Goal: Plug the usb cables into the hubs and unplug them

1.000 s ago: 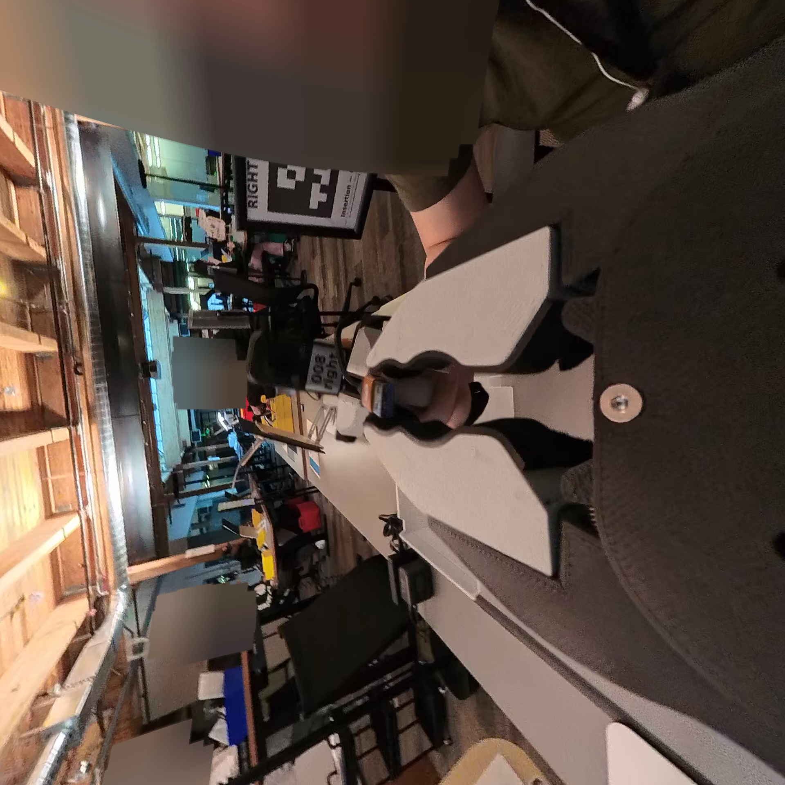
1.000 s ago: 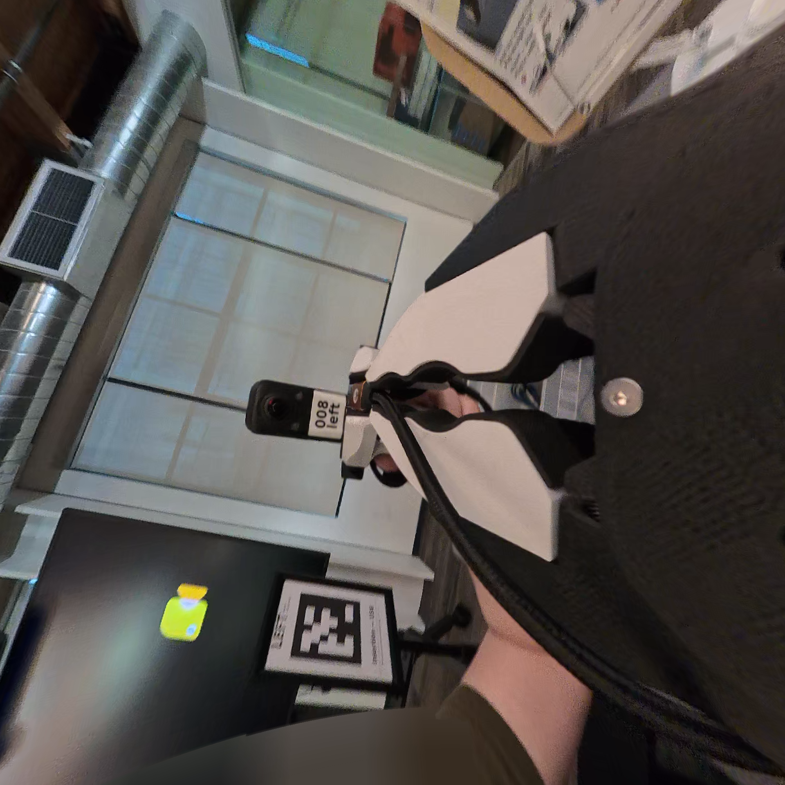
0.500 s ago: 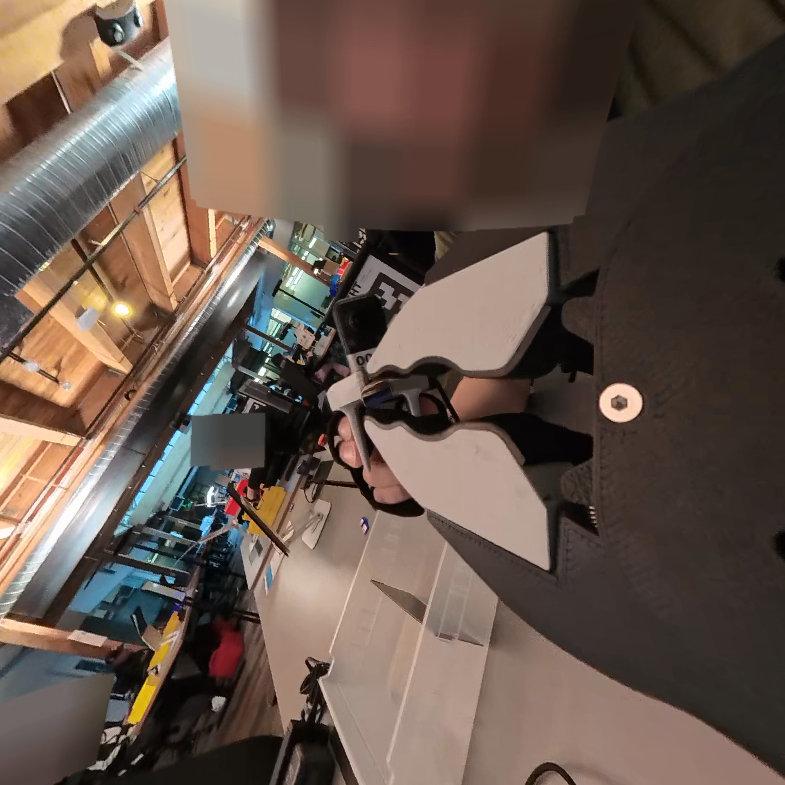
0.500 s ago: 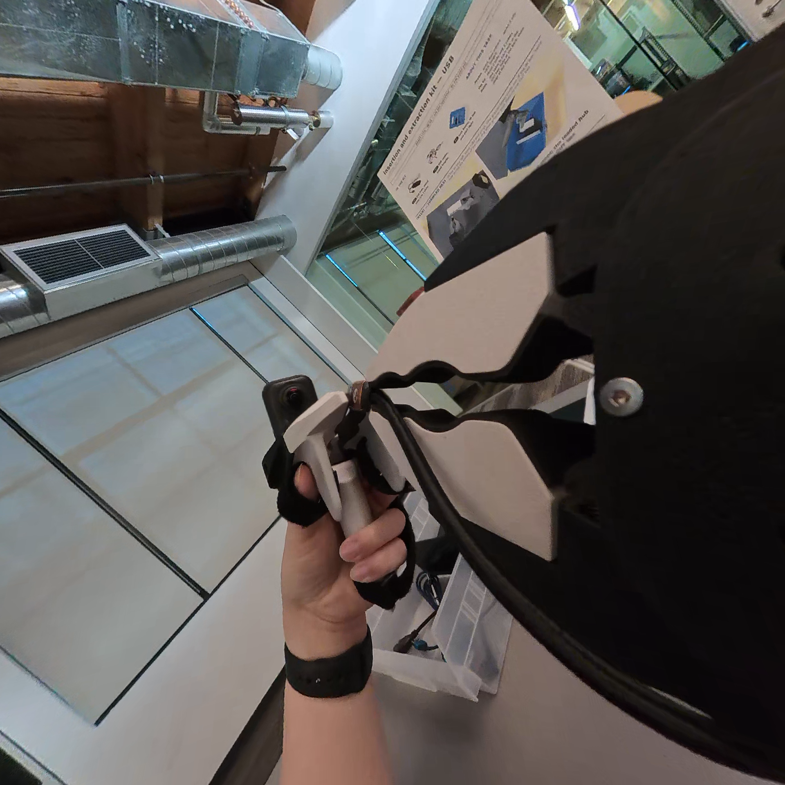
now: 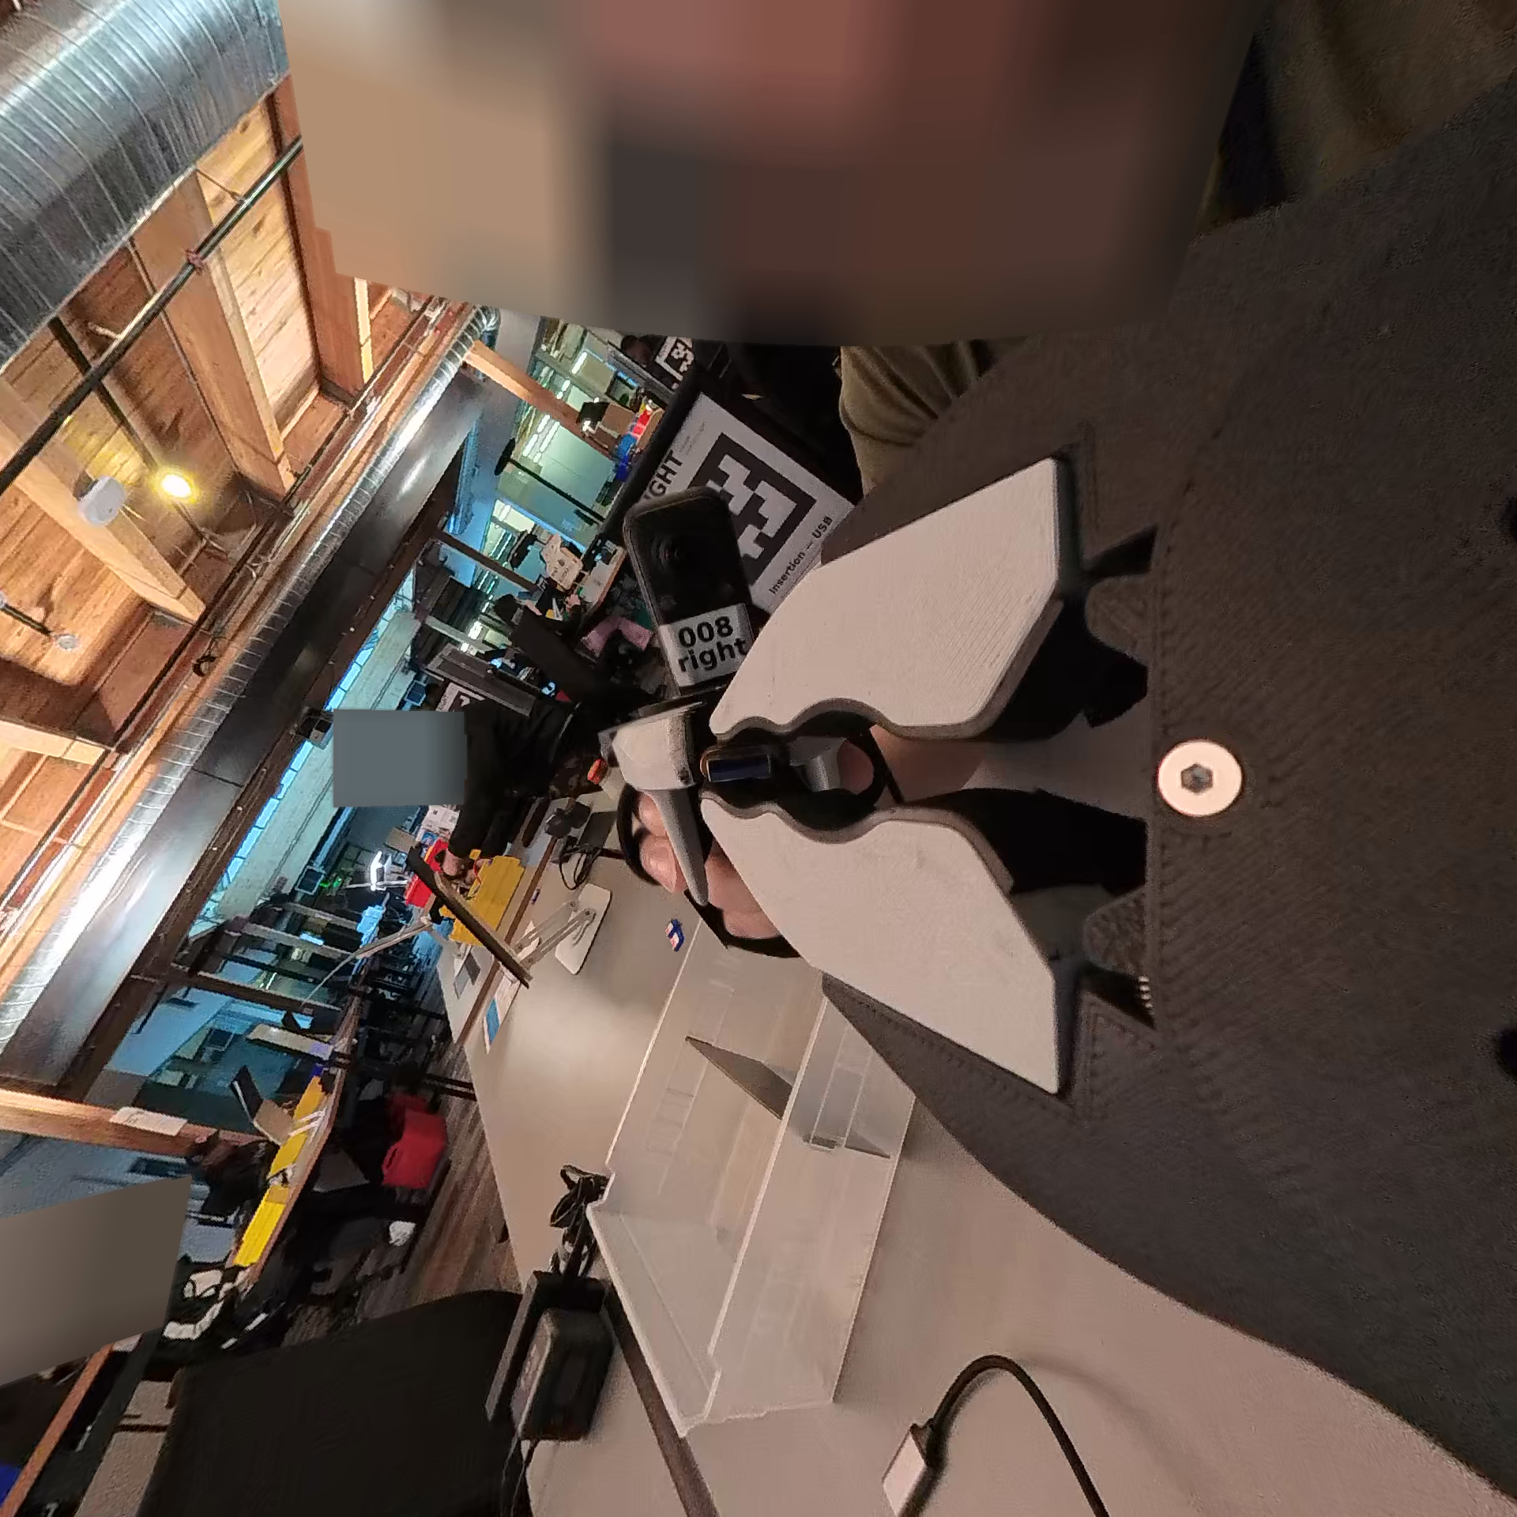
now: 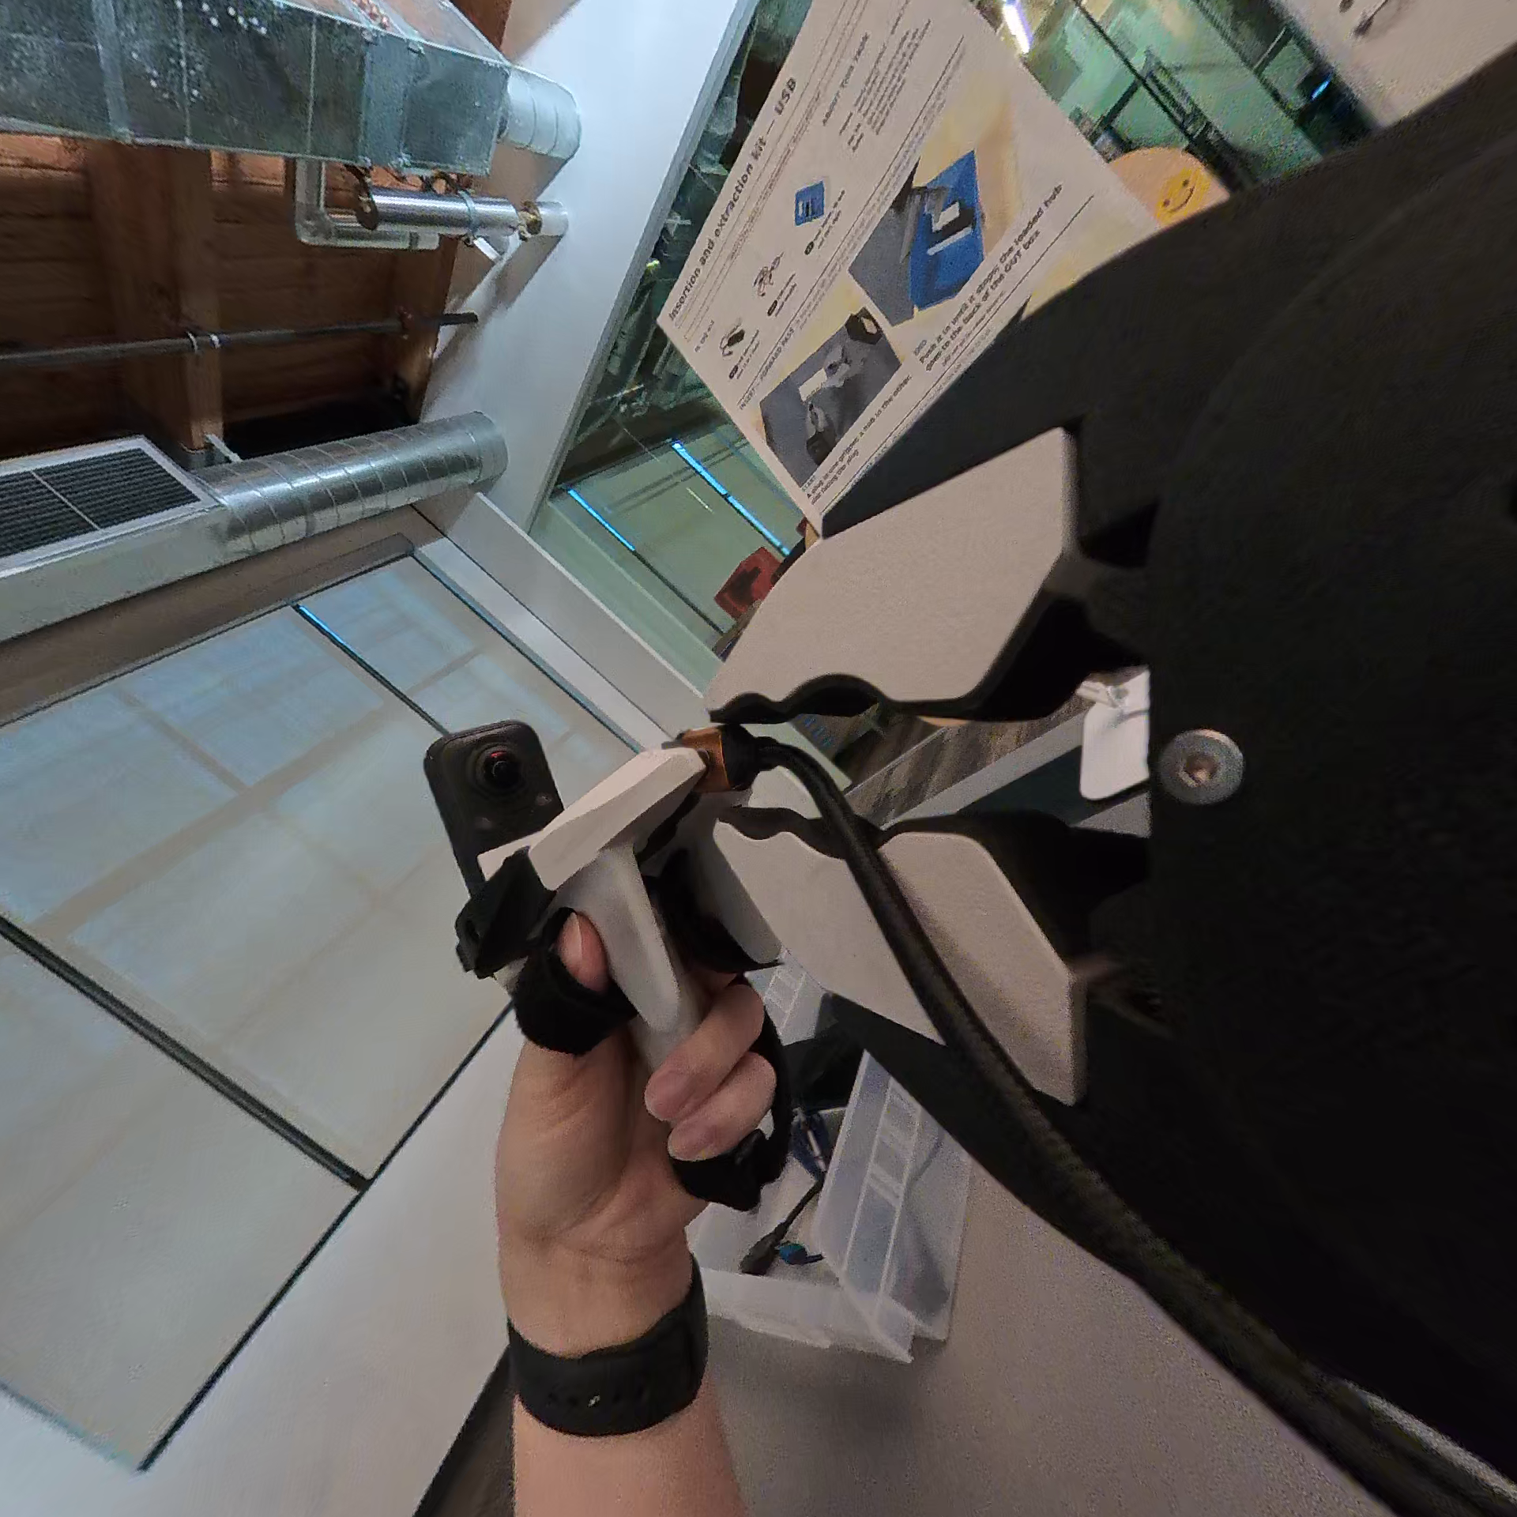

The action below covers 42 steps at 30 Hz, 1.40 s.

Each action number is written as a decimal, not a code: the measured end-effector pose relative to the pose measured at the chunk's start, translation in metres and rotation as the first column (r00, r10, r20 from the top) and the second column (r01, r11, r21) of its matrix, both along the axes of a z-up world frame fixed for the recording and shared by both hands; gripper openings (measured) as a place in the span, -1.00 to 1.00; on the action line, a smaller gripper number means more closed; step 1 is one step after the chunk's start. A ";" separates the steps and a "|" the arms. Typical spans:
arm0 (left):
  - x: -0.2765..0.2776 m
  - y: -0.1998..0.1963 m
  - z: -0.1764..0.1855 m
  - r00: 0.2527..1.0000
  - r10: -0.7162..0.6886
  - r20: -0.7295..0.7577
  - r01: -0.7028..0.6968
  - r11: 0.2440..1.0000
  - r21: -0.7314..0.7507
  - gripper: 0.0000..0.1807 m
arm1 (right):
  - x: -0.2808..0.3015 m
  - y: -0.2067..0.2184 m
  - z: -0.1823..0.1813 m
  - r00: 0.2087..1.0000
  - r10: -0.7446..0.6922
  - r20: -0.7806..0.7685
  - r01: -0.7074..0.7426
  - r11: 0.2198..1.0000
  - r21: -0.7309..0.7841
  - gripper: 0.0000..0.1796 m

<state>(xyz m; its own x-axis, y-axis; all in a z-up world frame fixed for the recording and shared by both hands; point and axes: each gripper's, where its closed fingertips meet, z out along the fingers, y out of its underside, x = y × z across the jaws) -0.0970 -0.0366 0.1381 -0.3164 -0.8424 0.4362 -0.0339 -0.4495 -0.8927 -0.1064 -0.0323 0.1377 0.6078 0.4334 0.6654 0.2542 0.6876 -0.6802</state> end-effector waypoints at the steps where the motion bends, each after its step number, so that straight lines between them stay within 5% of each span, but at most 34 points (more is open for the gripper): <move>1: 0.000 0.000 -0.001 1.000 -0.003 -0.005 0.003 1.000 -0.002 -0.93 | 0.000 0.001 -0.001 1.000 -0.008 0.010 0.008 1.000 -0.004 -0.79; 42: 0.006 0.009 -0.016 0.998 -0.012 -0.065 0.004 0.993 -0.120 -0.93 | 0.004 0.012 -0.014 0.996 -0.060 0.073 0.063 0.997 -0.036 -0.82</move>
<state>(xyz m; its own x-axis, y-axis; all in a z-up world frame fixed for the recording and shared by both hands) -0.0906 -0.0276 0.1223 -0.2903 -0.7802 0.5541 -0.0947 -0.5528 -0.8279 -0.1021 -0.0204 0.1233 0.5857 0.4222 0.6919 0.3443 0.6432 -0.6840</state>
